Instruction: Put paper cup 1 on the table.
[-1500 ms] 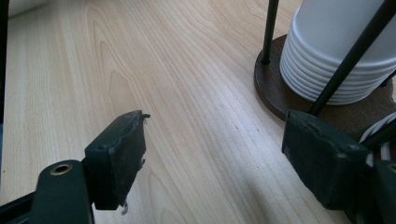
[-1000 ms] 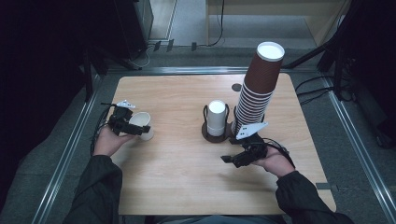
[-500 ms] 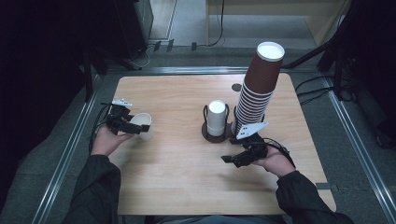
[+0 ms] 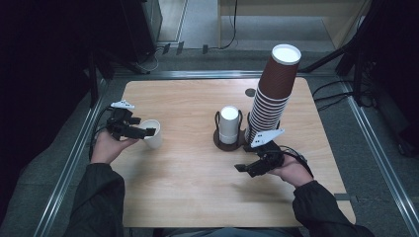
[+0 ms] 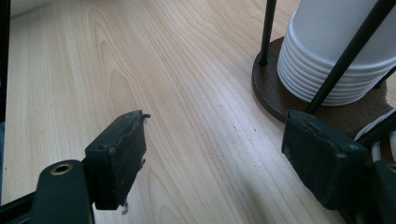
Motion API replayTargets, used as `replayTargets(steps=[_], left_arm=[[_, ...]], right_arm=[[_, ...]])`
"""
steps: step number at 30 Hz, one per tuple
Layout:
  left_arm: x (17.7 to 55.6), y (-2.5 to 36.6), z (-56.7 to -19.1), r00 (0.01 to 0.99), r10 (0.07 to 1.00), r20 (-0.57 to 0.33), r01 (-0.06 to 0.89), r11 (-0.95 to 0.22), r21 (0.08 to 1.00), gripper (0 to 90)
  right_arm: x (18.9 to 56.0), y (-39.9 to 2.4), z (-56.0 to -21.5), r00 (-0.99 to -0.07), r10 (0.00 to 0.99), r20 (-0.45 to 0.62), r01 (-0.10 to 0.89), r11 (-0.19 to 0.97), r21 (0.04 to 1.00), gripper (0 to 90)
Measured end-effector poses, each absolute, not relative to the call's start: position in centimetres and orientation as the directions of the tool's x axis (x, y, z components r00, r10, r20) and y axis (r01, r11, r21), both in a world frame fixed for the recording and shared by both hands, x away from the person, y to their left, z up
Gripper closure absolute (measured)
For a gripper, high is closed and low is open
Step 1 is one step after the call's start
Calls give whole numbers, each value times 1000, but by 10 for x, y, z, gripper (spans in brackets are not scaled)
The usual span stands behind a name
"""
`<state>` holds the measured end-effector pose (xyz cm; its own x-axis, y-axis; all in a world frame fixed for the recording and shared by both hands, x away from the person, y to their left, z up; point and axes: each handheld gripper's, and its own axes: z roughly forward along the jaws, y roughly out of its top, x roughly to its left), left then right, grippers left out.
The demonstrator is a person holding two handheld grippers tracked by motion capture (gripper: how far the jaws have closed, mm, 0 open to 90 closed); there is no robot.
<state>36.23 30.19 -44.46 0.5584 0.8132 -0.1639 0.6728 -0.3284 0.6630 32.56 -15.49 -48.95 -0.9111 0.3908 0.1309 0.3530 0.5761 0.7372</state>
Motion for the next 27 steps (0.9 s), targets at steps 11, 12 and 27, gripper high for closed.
replayTargets(steps=[11,12,27], left_arm=[[353,287,-436,594,783,-185,671,-355,651,133],[352,286,-436,597,782,-182,671,-361,648,132],[333,250,-428,675,708,-211,635,-410,655,110]], right_arm=[[322,-155,-483,-921,370,121,324,556,765,220],[321,-154,-482,-924,362,120,317,551,772,218],[323,-154,-476,-923,357,142,340,588,734,180]])
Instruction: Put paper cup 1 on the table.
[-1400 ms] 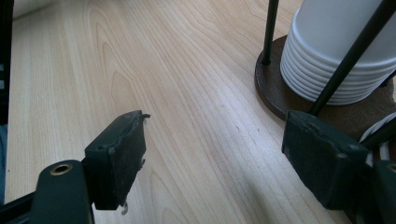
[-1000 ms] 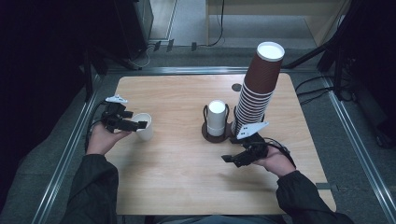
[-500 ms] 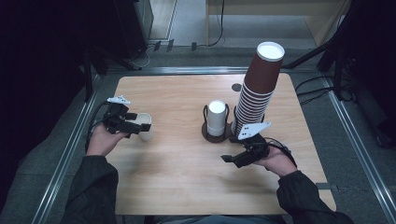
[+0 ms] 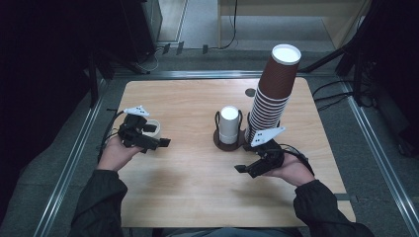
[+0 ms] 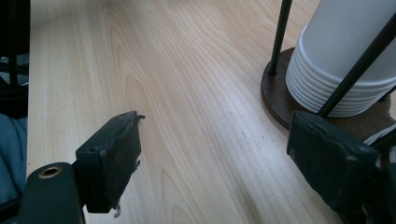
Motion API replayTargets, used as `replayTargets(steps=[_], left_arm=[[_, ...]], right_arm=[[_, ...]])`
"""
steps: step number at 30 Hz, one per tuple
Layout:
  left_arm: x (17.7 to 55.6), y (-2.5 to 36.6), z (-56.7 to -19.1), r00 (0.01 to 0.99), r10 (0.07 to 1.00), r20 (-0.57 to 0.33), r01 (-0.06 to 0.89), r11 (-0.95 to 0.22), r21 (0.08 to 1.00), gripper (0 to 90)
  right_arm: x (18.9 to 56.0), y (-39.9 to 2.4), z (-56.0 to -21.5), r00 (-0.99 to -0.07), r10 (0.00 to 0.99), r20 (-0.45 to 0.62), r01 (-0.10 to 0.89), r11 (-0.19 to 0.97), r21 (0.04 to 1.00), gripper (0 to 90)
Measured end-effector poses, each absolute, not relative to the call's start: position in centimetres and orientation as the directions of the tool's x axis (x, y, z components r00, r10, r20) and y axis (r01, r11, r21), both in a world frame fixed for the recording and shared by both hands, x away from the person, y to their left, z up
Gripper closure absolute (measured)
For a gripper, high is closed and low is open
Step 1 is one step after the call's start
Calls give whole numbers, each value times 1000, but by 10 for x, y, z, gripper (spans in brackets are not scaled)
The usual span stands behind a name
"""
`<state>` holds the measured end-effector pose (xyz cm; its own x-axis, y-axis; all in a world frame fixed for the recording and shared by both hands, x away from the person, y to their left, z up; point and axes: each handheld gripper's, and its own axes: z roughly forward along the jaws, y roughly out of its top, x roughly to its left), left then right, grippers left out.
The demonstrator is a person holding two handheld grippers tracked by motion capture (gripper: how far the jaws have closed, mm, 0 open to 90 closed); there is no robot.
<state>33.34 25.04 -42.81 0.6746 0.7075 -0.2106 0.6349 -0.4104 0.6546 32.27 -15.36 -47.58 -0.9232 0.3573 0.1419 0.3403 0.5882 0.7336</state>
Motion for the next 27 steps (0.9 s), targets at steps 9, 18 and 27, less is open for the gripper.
replayTargets(steps=[9,18,27], left_arm=[[327,230,-429,690,691,-218,628,-421,654,117],[318,208,-438,723,651,-233,610,-443,656,154],[312,197,-444,748,626,-221,578,-451,680,281]], right_arm=[[320,-157,-471,-933,337,128,315,590,743,240],[321,-161,-470,-927,354,122,324,596,735,219],[319,-167,-466,-928,349,131,327,595,734,381]])
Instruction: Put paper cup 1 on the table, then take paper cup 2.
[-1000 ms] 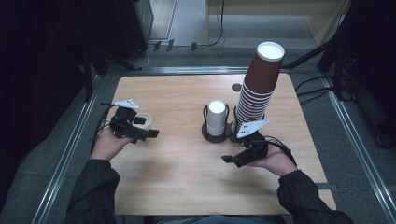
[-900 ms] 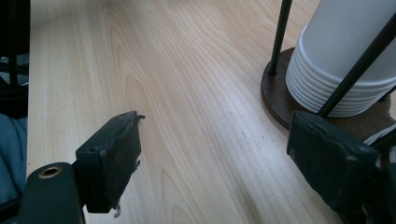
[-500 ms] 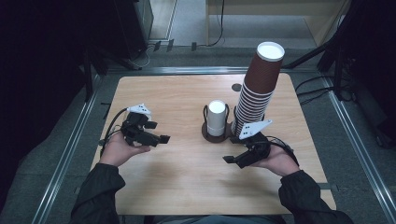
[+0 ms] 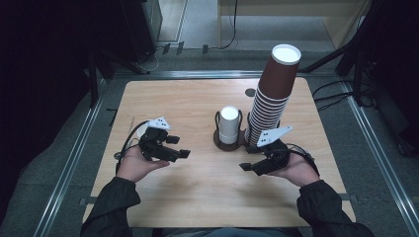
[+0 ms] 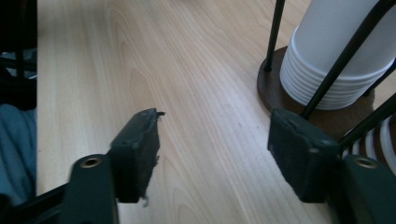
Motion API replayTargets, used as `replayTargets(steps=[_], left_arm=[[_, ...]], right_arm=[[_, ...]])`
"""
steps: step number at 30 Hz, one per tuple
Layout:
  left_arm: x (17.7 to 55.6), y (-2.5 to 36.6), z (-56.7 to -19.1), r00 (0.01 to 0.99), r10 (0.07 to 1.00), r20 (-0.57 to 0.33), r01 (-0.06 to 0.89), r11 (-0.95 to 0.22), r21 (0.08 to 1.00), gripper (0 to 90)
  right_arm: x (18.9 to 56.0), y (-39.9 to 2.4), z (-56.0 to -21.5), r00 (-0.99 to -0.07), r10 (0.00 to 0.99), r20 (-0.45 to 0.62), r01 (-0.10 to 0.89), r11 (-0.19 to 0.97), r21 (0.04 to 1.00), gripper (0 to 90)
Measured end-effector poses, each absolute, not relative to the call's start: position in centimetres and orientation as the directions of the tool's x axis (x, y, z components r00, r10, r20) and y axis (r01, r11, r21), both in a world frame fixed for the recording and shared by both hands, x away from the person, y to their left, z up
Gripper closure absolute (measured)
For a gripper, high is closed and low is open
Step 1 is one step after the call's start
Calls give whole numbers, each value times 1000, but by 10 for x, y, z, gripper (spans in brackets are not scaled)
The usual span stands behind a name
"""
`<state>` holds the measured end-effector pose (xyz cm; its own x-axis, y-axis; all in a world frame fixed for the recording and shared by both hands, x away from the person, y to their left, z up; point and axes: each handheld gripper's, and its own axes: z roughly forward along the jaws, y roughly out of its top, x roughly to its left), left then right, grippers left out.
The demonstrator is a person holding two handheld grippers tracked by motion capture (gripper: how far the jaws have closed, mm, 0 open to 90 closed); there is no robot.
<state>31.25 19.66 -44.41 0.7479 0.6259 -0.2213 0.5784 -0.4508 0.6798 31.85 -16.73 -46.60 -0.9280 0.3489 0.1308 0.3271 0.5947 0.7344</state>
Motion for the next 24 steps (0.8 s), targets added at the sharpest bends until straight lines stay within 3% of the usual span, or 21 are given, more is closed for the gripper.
replayTargets(steps=[4,9,24], left_arm=[[311,191,-448,765,602,-231,570,-464,679,308],[312,185,-454,770,594,-234,571,-476,669,341],[314,175,-462,792,567,-225,547,-496,675,368]], right_arm=[[316,-172,-466,-930,350,116,317,598,736,450],[315,-178,-466,-923,363,130,332,579,745,475],[320,-193,-445,-922,363,137,335,568,752,387]])
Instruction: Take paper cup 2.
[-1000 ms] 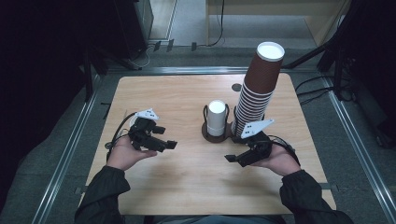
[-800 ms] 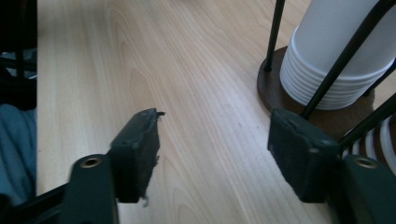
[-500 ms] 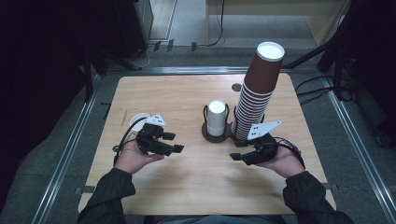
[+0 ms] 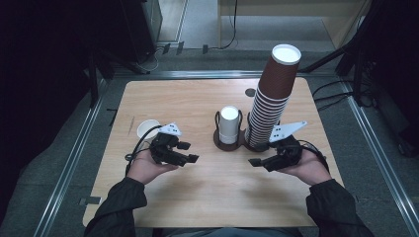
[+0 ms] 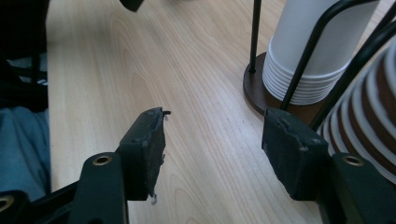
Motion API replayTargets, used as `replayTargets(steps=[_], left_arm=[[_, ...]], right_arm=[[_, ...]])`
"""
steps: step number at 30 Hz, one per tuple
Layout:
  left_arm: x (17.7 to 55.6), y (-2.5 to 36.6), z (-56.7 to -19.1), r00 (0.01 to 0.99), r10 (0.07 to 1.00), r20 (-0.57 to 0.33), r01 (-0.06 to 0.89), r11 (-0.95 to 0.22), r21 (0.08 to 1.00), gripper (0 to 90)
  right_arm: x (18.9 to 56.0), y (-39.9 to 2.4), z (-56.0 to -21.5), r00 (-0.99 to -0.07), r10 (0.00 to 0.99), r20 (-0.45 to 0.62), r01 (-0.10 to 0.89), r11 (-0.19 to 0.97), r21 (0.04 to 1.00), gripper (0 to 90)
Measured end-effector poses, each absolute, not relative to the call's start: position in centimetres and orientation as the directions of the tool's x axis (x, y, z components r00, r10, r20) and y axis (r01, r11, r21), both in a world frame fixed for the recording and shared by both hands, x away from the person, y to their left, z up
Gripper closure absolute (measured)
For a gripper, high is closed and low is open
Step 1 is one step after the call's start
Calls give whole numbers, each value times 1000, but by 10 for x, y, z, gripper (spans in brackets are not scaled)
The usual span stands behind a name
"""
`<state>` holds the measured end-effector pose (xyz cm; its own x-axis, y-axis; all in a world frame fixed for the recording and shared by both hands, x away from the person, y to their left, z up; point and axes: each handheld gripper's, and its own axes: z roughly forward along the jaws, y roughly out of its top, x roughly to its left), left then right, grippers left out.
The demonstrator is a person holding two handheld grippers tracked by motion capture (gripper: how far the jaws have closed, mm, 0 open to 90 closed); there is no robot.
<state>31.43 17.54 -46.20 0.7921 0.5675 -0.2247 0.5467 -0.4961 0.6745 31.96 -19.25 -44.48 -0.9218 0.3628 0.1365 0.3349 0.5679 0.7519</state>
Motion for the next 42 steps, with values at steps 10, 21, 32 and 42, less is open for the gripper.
replayTargets(steps=[10,21,32,42], left_arm=[[315,173,-462,808,545,-225,533,-511,674,355],[314,169,-461,819,537,-203,519,-541,661,345],[314,168,-462,819,535,-208,523,-546,654,327],[314,166,-463,827,522,-209,517,-560,647,323]], right_arm=[[326,-218,-411,-907,395,148,365,559,745,349],[335,-240,-365,-913,383,140,350,559,752,320],[345,-260,-318,-905,418,85,325,546,772,288],[360,-273,-290,-885,463,52,326,536,779,261]])
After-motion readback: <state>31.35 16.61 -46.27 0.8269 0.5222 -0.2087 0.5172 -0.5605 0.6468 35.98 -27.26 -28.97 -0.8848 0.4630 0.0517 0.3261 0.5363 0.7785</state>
